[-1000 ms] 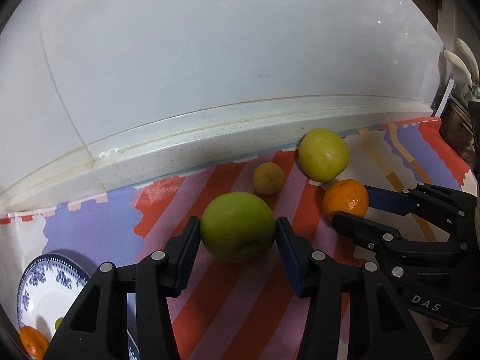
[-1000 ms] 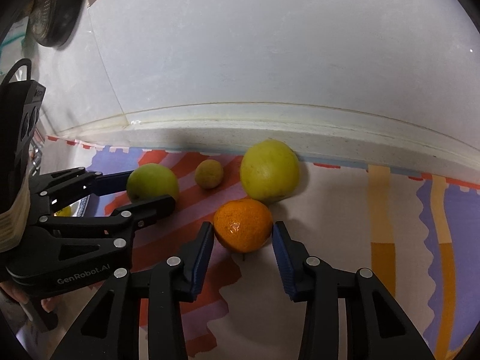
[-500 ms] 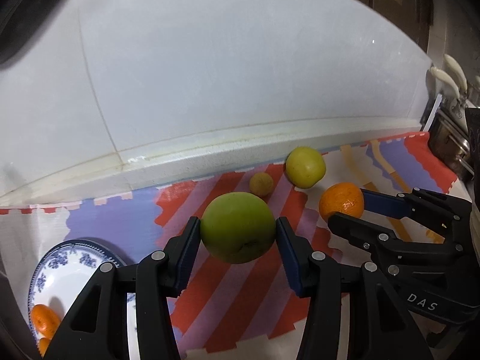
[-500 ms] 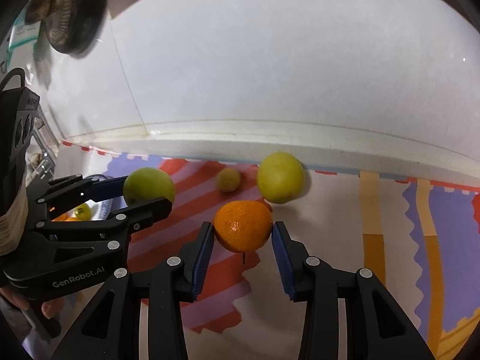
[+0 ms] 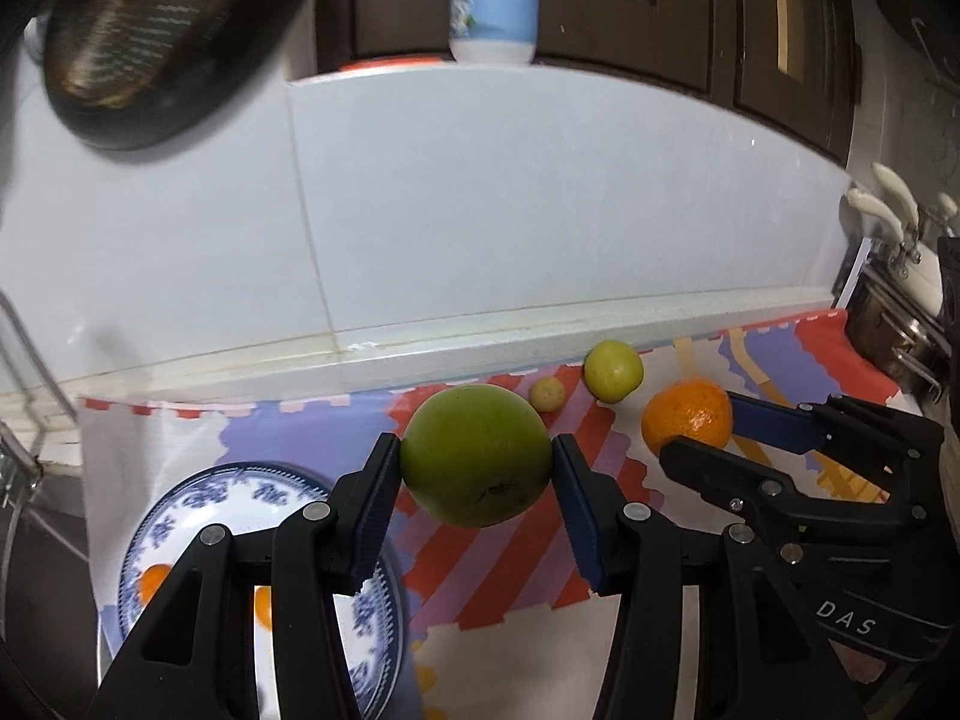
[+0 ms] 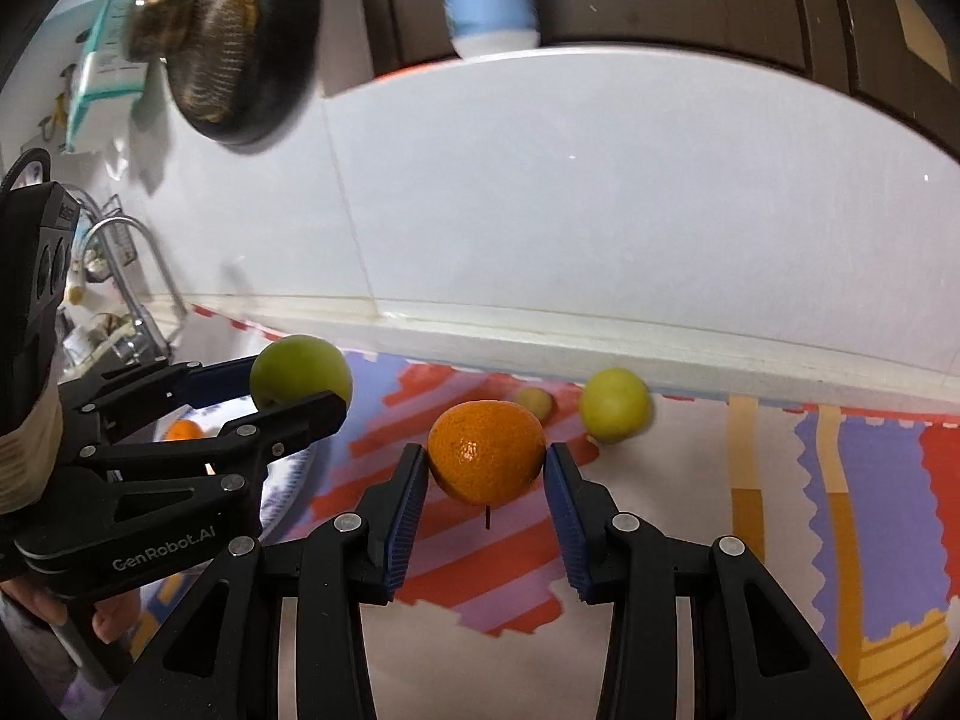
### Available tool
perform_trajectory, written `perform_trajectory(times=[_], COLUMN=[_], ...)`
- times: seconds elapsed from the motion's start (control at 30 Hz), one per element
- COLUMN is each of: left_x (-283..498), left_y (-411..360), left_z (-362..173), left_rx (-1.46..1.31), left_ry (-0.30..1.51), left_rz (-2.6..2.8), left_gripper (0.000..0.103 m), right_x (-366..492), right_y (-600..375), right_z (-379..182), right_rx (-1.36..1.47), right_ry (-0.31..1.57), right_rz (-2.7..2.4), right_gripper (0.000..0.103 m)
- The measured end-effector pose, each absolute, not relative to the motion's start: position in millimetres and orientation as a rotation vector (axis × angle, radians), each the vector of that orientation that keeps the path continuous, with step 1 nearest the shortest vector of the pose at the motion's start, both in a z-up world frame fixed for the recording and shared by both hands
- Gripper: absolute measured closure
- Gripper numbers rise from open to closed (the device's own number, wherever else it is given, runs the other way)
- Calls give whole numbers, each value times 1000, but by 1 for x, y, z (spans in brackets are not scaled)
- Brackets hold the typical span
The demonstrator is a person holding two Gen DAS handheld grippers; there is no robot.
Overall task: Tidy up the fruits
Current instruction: 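Carry the green apple and the mandarin over the plate with both tools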
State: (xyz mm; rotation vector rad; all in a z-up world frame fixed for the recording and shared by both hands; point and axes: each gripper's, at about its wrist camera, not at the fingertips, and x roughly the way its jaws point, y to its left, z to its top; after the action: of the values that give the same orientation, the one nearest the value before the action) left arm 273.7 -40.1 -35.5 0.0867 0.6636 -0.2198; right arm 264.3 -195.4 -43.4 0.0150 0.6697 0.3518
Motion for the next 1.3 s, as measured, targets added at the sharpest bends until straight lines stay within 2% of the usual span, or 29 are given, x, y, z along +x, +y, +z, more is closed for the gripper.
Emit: perform_trajectory(times=[0.77, 1.3], left_x=[203, 206], left_y=[53, 103], left_z=[-7, -43], left_rx=[50, 102], left_ry=[617, 690], left_rz=[-91, -64], left_gripper=[53, 53], right_x=[214, 231], right_y=[-104, -40], right_z=[-16, -55], right_rx=[-46, -96], right_ry=[635, 735], right_rz=[496, 581], right_gripper=[62, 62])
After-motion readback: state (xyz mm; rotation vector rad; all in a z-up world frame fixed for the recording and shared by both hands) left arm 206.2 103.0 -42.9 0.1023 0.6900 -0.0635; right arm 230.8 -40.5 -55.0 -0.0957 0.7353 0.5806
